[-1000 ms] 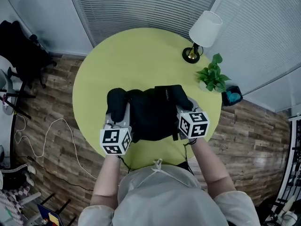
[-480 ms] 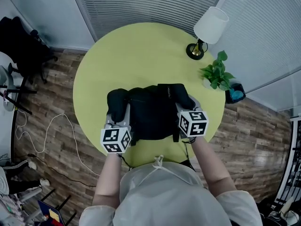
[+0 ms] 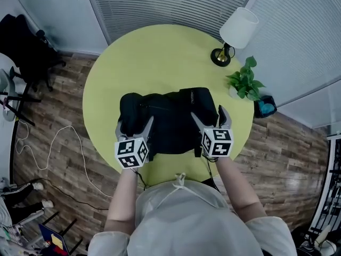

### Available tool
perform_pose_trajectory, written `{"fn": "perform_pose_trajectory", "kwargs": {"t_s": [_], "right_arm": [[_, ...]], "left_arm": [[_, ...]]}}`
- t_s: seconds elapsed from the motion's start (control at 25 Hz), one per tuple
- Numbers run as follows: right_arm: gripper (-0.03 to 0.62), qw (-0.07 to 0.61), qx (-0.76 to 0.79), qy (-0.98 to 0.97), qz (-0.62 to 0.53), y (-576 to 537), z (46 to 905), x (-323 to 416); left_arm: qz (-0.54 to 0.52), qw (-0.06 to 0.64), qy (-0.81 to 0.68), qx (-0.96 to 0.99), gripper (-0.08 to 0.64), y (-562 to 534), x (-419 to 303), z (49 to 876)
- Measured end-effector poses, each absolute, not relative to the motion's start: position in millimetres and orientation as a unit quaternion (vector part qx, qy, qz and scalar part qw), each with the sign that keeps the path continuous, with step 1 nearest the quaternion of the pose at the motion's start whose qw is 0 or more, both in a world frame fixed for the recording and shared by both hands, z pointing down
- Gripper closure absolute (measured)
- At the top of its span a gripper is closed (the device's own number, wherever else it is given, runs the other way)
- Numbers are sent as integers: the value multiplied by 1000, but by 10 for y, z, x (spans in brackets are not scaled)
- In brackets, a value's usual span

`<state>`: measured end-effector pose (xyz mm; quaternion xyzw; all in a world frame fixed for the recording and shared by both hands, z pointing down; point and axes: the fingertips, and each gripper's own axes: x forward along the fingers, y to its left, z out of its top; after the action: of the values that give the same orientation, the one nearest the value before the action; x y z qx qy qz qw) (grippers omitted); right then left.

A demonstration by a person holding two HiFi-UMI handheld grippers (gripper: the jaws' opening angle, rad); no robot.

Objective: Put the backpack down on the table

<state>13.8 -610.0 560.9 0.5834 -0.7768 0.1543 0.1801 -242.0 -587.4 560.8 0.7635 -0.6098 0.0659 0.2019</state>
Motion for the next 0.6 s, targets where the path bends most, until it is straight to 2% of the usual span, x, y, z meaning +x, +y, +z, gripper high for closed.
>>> {"fn": "perform_pose_trajectory", "kwargs": {"t_s": [0.2, 0.36, 0.4, 0.56, 0.6], "right_arm": [[106, 159, 579, -785, 150, -5980, 5403, 213], [154, 147, 592, -782, 131, -5816, 5203, 256], [184, 142, 599, -778, 124, -5768, 5145, 278], [310, 125, 609, -775, 111, -5527, 4989, 305], [322, 122, 604, -779, 112, -5471, 4976, 294]], "left_arm": [[64, 181, -629, 753, 110, -5653, -2461, 5468], [50, 163, -631, 756, 121, -5463, -2438, 5224], [46, 157, -632, 757, 130, -5419, -2416, 5157], [31, 138, -636, 759, 244, -5202, -2317, 4922], [28, 137, -636, 759, 259, -5154, -2293, 4879]]}}
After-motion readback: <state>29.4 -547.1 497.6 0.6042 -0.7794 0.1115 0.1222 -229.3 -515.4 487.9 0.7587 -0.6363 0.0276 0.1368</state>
